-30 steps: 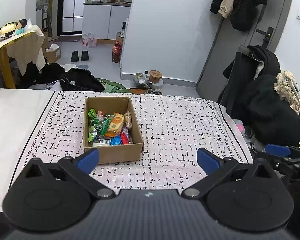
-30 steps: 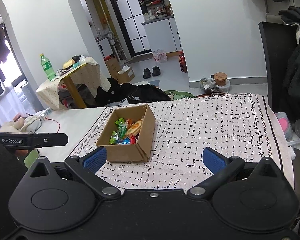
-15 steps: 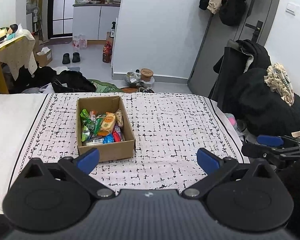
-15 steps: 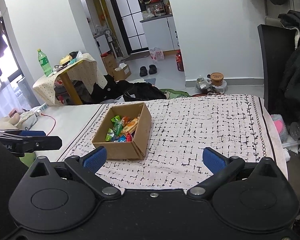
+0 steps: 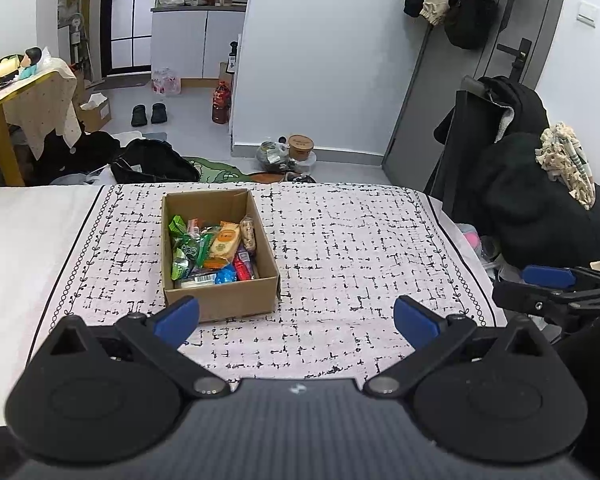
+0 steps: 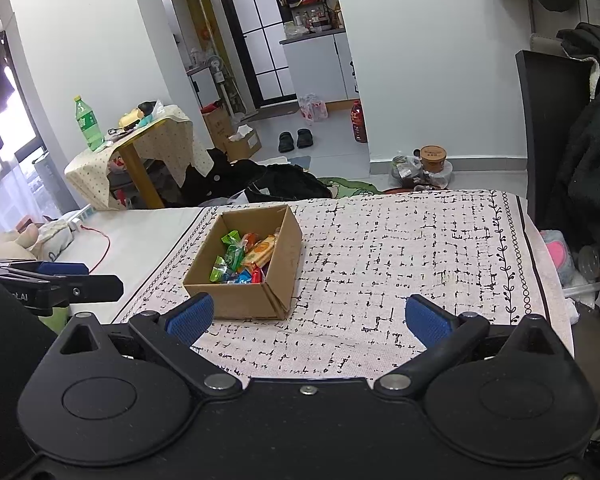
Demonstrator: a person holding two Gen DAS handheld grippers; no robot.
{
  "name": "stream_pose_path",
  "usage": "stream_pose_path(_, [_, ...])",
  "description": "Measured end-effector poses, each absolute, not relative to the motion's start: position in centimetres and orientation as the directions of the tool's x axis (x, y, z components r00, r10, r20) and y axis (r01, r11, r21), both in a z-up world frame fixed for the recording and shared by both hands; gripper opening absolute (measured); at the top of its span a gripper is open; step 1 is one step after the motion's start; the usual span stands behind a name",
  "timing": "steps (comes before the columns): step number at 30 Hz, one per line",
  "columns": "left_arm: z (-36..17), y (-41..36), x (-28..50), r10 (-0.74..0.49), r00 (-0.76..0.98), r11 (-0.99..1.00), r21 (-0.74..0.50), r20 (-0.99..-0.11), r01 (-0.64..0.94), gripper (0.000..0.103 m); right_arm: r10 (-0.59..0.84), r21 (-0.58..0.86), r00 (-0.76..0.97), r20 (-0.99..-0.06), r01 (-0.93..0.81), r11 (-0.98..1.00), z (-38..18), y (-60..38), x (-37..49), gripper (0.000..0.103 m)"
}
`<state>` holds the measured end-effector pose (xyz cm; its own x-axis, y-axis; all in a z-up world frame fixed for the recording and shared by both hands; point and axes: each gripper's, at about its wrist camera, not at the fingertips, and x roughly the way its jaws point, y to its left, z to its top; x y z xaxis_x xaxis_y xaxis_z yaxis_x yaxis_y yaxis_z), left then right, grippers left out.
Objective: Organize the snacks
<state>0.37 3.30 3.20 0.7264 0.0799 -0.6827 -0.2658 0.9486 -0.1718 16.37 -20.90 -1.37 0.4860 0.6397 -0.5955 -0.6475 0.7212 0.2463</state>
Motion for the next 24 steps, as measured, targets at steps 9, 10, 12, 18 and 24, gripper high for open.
stream_pose_path(9, [3.05, 3.86, 0.29, 0.095, 0.723, 0.943, -0.170, -0.684, -0.286, 0.103, 0.639, 0.246, 0.486, -0.597, -0.648, 0.721, -1.38, -20.78, 16.32, 0.103])
stream_pose_path(10, [3.07, 3.91, 0.28, 0.097, 0.723, 0.943, -0.170, -0.684, -0.287, 0.103, 0.639, 0.245, 0.485, -0.597, -0.648, 0.721, -1.41, -20.74, 16.34, 0.103])
stream_pose_path(12, [3.09, 3.93, 0.25, 0.099, 0.722, 0.943, -0.168, -0.684, -0.288, 0.103, 0.639, 0.246, 0.485, -0.597, -0.647, 0.722, -1.40, -20.73, 16.34, 0.103])
stream_pose_path(18, [3.09, 4.07, 0.20, 0.103, 0.721, 0.942, -0.166, -0.685, -0.293, 0.103, 0.639, 0.246, 0.485, -0.597, -0.647, 0.721, -1.39, -20.73, 16.34, 0.103])
stream_pose_path(24, [3.12, 4.03, 0.11, 0.104, 0.721, 0.943, -0.163, -0.685, -0.291, 0.103, 0.639, 0.247, 0.484, -0.597, -0.647, 0.721, -1.52, -20.72, 16.39, 0.103])
